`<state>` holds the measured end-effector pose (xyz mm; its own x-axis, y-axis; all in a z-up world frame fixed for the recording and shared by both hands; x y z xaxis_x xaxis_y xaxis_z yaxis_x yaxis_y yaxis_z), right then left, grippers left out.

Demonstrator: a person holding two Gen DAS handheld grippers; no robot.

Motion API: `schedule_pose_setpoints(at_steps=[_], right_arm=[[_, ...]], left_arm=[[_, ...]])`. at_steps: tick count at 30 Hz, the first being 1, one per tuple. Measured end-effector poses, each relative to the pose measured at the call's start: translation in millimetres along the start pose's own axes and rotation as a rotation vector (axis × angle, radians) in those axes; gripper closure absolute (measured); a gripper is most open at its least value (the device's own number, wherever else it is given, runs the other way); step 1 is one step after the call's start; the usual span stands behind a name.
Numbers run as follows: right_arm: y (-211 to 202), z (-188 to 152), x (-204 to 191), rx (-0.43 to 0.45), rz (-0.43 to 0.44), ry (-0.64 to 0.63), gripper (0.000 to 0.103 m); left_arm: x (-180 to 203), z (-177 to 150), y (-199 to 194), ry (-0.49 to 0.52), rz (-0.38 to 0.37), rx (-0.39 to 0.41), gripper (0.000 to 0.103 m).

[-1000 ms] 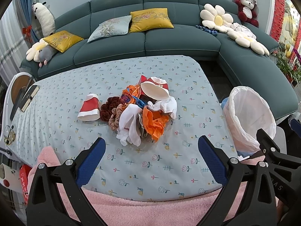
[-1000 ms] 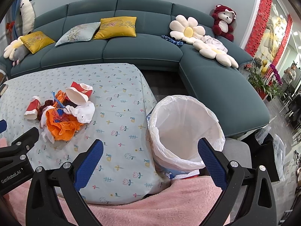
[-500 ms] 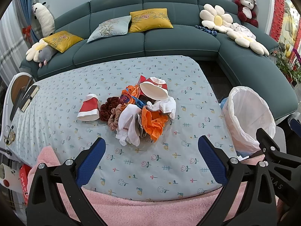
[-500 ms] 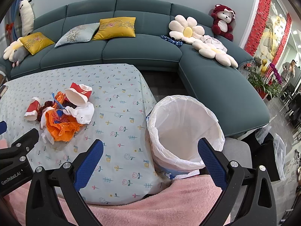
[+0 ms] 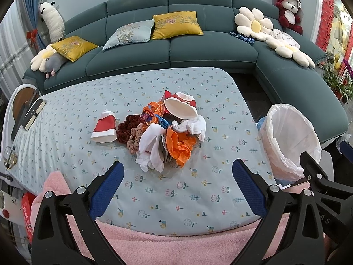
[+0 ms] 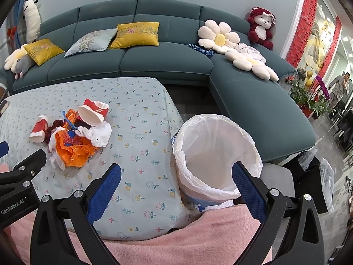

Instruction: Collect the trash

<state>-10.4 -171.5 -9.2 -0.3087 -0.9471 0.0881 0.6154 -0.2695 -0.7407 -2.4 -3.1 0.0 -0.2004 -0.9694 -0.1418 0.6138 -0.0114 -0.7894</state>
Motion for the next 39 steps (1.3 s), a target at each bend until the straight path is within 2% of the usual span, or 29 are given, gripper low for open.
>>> schedule_pose_setpoints(at_steps=[33,39], right_arm=[[-4.1,0.6,0.5,0.007,0.003,0.019,0.007],[-4.6,0.9,0.2,0.012,0.000,0.024,0.007]], left_arm=[[-0.7,1.2,-3.1,0.013,0.004,0.001,0.009],[-1.4,1.1,-3.4,0.005,-0.014,0.001,0.009]])
Point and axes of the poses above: each gripper's, at about its wrist camera, not at the fingertips, and y roughly the way its jaws point, x to its right, z to its top, the point moved 1 cm from there along y, roughly the way its jaws point, and after that the axes turned 8 degrees about y, right-handed, at the moved point
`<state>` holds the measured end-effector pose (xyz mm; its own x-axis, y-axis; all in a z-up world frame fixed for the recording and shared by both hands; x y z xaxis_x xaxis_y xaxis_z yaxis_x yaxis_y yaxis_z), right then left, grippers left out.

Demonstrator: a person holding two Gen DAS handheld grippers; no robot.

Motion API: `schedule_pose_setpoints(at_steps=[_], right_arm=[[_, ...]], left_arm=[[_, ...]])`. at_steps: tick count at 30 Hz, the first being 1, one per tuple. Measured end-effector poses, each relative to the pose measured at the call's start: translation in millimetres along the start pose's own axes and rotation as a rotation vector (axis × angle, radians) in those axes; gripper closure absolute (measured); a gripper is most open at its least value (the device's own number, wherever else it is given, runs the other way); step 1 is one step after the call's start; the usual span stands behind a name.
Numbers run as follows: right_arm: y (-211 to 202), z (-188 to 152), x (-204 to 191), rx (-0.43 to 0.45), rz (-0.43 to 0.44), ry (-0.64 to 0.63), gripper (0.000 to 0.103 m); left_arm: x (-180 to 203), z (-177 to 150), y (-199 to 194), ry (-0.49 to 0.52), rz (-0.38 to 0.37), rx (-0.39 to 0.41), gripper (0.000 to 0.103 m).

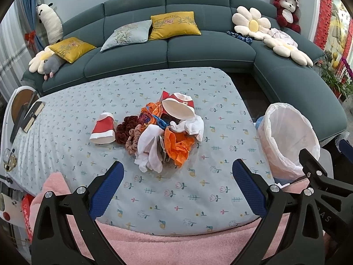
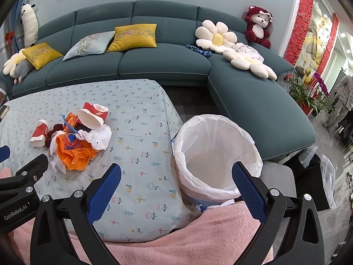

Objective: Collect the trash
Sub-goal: 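Reach the right tool to the orange plastic bag and grasp it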

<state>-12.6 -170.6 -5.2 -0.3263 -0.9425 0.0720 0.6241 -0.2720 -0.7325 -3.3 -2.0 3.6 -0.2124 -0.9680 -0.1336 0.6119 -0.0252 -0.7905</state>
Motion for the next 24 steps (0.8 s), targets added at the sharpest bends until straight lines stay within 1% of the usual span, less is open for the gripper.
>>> schedule_pose_setpoints(at_steps=[7,10,13,16,19,24], right_arm=[[0,3,-3,0.046,-0.019,0.019,0.007],[4,2,-6,0.057,-0.023,0.029,0.007],[17,2,-15,0.021,0.006,0.014,0.007],[26,1,-23,-0.004,0.033,0.008,0.007],[40,1,-36,-0.031,0.049,0.003,0.007],[61,4,-60,-0.075,0.094,-0.011,0.007]], left_arm=[[-13,-3,10,-0.022,-0.002,-0.002,0.009],[-25,-5,19,-0.045,0.022,-0.009,0.009],[-39,-6,28,-0.057,0.027,-0.011,0.009],[-55,-8,39,-0.079,0.049,-0.016,0.009],[-71,-11,56,-0.110,0.051,-0.045,0.009],[-90,-16,79,-0.120,0.067,-0.072,0.009]])
Point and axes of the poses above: each gripper's, at about its wrist camera, not at the fingertips, and y roughly the way its jaws point, x to its right, z to its top, the point moved 1 cm from there along y, roughly the way its jaws point, and after that the axes turned 8 degrees about y, right-handed, at the moved point
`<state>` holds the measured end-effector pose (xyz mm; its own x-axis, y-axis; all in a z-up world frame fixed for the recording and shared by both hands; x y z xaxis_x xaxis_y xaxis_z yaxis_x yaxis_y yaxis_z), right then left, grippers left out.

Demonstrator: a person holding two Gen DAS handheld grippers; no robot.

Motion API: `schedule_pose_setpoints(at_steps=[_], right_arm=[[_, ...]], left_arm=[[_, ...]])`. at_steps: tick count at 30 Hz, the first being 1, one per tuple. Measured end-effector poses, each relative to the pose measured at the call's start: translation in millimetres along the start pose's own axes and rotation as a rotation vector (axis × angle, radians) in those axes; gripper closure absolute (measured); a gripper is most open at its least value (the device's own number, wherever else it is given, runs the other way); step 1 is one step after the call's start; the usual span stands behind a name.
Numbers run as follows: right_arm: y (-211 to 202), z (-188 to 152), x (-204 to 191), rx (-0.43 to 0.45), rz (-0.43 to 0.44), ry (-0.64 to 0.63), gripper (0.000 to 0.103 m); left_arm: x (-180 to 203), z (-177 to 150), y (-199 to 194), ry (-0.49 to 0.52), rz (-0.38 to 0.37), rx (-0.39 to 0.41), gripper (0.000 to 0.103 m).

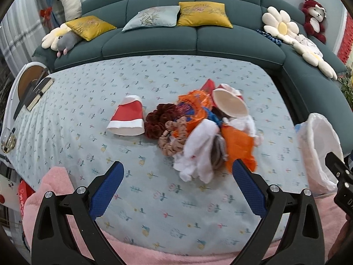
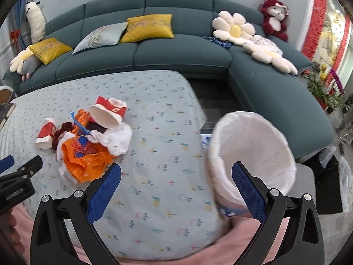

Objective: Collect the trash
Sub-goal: 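Reach the right tool to the orange plastic bag and grasp it, then drop the orange bag into the bin with the right tool while the left tool drops a white tissue there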

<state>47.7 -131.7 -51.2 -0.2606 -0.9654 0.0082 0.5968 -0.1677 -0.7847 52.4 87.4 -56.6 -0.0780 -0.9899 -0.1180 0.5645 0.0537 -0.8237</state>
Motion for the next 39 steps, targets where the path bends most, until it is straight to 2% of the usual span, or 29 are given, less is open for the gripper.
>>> schedule_pose_setpoints(at_steps=[2,5,11,14,22,24,25,27,31,39], right_arm=[[8,2,-10,-0.013,0.011,-0.012,0.007],[17,5,-24,-0.029,0.037,-0.024,0.007],[19,5,-55,-0.053,0.130,-0.057,0.009],[17,3,-72,-0.058,0.166,-0.093,0.014],[37,-5,-116,-0.121,0.235,-0.169,0.045],[44,-10,-126,-0.143,0.247,-0.201,0.063],[47,-11,-130,-0.152,0.254,-0.212,0.068],[52,-16,-134,-0.181,0.269,-0.228,0.095],[45,-16,-128,-0.185,0.290,-0.226,0.097],[19,-1,-89,-0.155,0.286,-0.169,0.098]], left_arm=[[-4,1,7,0.000,0.001,-0.009,0.009],[-10,2,19,-0.012,-0.023,-0.025,0.015],[-18,5,32,-0.019,-0.017,-0.039,0.015],[-28,3,37,-0.044,-0.013,-0.054,0.015],[-42,-1,39,-0.060,0.000,-0.059,0.014],[-44,-1,40,-0.064,-0.007,-0.059,0.014],[-45,-1,40,-0.065,-0.012,-0.059,0.014],[-44,0,41,-0.060,-0.022,-0.057,0.014],[-35,2,43,-0.036,-0.054,-0.053,0.014],[-6,8,63,-0.021,-0.131,-0.075,0.014]])
Point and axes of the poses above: each gripper's, at about its wrist camera, not at the fingertips, and y roughly the way its jaws point, x to its right, z to its top, the point moved 1 cm from there along y, roughly the way its jaws point, and after that the axes turned 8 degrees about y, right-handed, at the moved point
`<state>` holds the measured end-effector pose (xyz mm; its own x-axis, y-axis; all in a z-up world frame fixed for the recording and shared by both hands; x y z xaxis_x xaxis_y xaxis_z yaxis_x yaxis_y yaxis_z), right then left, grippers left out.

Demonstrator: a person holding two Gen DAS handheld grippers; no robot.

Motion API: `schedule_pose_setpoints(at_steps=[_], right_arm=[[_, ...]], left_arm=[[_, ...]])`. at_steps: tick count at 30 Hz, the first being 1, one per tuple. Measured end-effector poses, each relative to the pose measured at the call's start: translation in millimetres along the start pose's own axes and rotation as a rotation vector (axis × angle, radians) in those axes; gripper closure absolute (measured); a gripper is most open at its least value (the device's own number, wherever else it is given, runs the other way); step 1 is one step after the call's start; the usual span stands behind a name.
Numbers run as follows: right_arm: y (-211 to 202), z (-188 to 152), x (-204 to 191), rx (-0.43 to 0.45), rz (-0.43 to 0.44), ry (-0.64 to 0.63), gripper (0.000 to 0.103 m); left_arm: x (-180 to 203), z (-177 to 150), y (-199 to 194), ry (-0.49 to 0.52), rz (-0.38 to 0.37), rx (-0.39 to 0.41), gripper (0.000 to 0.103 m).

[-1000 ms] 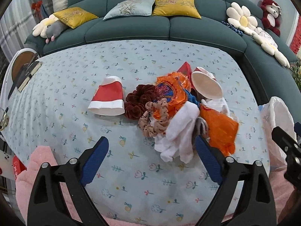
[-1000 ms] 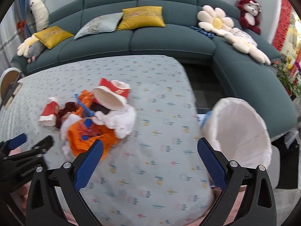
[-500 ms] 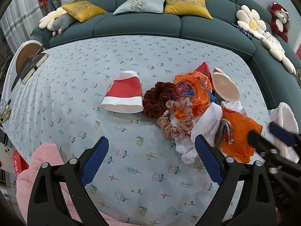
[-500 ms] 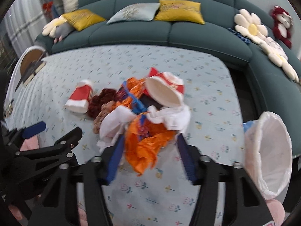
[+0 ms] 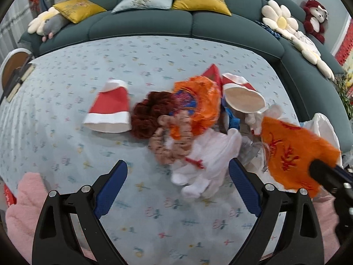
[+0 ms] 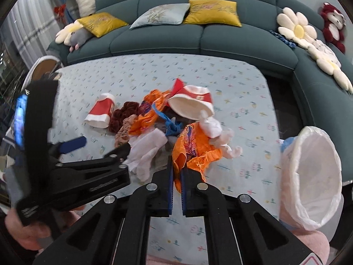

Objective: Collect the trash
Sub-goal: 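Drop the orange bag into the bin with the right tool while the left tool drops a white tissue there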

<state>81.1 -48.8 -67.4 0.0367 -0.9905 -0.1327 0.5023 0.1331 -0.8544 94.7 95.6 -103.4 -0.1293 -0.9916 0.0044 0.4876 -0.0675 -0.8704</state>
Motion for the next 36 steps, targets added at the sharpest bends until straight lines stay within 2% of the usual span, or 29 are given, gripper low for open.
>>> schedule_pose_setpoints(at_steps=[2,4,7,10,12,14,18,26,32,36], right_arm=[[-6,1,8,0.009,-0.003,0.022,0.098],[-9,2,14,0.015,-0.007,0.038,0.098],[-14,2,23,0.025,-0.007,0.058,0.098],[-13,3,29,0.024,-0.010,0.068,0.098],[-13,2,34,0.023,-0.010,0.077,0.098],[-16,1,37,0.026,-0.004,0.087,0.098],[-24,0,42,0.043,0.008,0.094,0.098],[-48,0,52,0.101,0.018,0.118,0.098],[-71,0,75,0.160,0.006,0.157,0.098],[-83,-2,103,0.189,-0.019,0.203,0.098]], left_arm=[[8,1,7,0.016,-0.017,-0.007,0.015],[16,0,14,0.032,-0.041,-0.016,0.021],[28,1,25,0.055,-0.069,-0.045,0.037],[36,2,35,0.074,-0.083,-0.068,0.054],[39,3,39,0.079,-0.108,-0.085,0.084],[40,4,38,0.076,-0.125,-0.090,0.093],[44,5,25,0.084,-0.134,-0.061,0.097],[60,13,-18,0.093,-0.186,0.010,0.098],[89,21,-45,0.126,-0.242,0.055,0.098],[122,28,-57,0.180,-0.283,0.077,0.098]])
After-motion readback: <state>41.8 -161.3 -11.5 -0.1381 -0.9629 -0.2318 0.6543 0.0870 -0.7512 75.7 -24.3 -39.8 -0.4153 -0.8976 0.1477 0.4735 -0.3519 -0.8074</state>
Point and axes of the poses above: each gripper's, at about its wrist camera, not at the fingertips, and y roughly the way its jaws point, x to its right, z to its top, the point moved 1 cm from there along y, roughly the way its jaws point, and after that the axes turned 8 degrees about y, right-handed, at the moved point
